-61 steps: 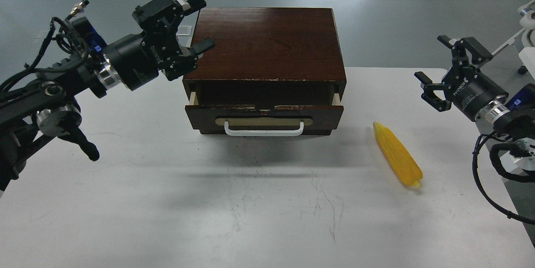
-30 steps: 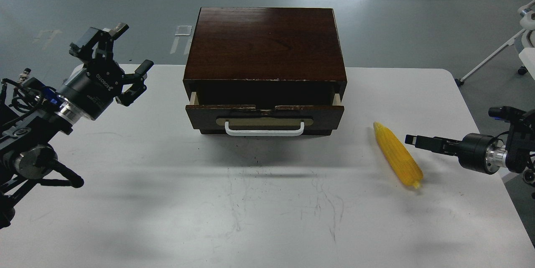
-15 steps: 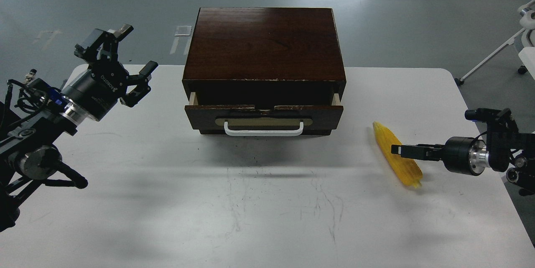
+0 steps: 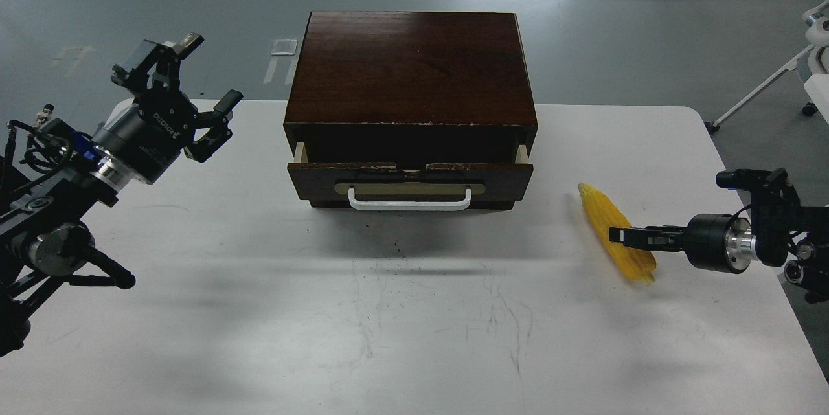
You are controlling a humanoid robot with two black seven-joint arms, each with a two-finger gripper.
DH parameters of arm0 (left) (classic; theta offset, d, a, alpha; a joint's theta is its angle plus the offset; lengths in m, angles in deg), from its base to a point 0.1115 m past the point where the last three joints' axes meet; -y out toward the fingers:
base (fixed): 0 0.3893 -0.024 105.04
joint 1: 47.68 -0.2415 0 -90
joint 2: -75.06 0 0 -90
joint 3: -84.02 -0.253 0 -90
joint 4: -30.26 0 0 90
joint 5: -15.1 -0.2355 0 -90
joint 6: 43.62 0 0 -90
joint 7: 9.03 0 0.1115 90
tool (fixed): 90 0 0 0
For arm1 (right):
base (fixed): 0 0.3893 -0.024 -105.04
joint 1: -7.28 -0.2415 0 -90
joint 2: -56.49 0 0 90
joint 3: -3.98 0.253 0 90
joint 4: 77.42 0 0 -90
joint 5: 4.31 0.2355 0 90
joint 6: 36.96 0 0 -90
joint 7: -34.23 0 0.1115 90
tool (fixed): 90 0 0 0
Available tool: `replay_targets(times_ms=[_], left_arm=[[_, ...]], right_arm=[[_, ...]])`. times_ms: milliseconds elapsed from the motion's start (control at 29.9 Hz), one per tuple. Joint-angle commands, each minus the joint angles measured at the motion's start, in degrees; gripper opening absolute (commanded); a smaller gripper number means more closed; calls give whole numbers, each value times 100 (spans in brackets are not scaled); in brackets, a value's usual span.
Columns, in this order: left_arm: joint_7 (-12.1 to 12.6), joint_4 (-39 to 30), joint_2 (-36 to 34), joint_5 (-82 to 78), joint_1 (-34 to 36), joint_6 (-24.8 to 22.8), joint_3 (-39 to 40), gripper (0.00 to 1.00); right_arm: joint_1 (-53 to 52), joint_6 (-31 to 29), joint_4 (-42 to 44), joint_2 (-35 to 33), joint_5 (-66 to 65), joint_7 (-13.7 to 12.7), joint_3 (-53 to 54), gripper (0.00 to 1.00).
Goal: Put corn in drawer with both arms
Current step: 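Lift the corn and carry it over the open drawer with the right gripper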
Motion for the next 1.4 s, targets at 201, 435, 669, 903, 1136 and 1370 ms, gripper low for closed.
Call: replay_targets(times_ms=[201, 435, 669, 903, 1136, 1370], left_arm=[[0, 0, 0, -2, 5, -9, 66, 99], [0, 0, 0, -11, 5, -26, 74, 99], [0, 0, -17, -11, 5, -35, 83, 99], [0, -17, -70, -2, 14, -35, 92, 99], [0, -44, -88, -2, 14, -35, 92, 99], [0, -61, -158, -2, 14, -35, 118, 99]], right_arm=[[-2064, -69, -1208, -975, 1, 0, -10, 0], [-4138, -403, -1446, -484, -61, 0, -844, 2], [-5642, -324, -1350, 1484, -280, 0, -2146, 2], [-5704, 343, -1359, 2312, -1466, 0, -2401, 2], [-5687, 1336, -1411, 2417, -2626, 0, -2594, 2], [-5538, 1680, -1411, 2488, -2891, 0, -2805, 2]])
